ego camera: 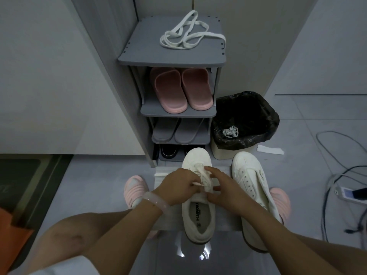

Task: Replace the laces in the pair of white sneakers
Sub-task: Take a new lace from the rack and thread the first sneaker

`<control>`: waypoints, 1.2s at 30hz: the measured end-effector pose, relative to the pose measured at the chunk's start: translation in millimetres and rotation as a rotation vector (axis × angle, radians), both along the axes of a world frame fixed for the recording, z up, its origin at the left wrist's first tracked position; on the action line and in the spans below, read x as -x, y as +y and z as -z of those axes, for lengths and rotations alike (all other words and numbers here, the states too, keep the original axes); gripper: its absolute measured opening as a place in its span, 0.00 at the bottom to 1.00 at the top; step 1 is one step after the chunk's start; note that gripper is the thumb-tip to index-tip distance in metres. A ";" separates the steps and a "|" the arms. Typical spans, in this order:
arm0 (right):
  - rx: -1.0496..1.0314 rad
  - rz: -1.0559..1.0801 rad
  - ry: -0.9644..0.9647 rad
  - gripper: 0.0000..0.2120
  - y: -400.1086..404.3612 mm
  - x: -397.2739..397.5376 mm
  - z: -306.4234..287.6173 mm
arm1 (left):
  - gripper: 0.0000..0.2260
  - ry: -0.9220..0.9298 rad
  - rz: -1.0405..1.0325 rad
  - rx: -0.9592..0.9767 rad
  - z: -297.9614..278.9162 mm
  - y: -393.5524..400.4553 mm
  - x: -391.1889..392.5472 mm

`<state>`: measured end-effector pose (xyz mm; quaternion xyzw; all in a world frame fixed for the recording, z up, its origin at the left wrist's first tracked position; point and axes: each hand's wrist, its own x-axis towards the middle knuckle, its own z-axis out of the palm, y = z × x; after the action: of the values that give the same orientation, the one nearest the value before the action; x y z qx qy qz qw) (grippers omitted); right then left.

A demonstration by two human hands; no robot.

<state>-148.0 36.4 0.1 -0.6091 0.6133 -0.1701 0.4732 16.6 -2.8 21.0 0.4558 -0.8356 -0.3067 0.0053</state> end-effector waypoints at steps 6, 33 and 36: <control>-0.113 0.057 -0.036 0.35 -1.6 1.8 0.9 | 0.09 0.531 -0.400 -0.491 -48.1 -17.1 -22.8; -0.284 0.436 -0.358 0.09 -2.1 -1.9 -6.0 | 0.09 -0.072 -0.031 -0.122 15.2 7.0 -0.5; -0.298 0.436 -0.250 0.02 -2.4 -3.7 -8.0 | 0.08 -0.048 -0.059 -0.153 15.3 6.0 -0.4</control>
<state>-144.3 34.1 8.1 -0.3611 0.6847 -0.2496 0.5818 17.0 3.2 5.7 0.4865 -0.7958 -0.3582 -0.0402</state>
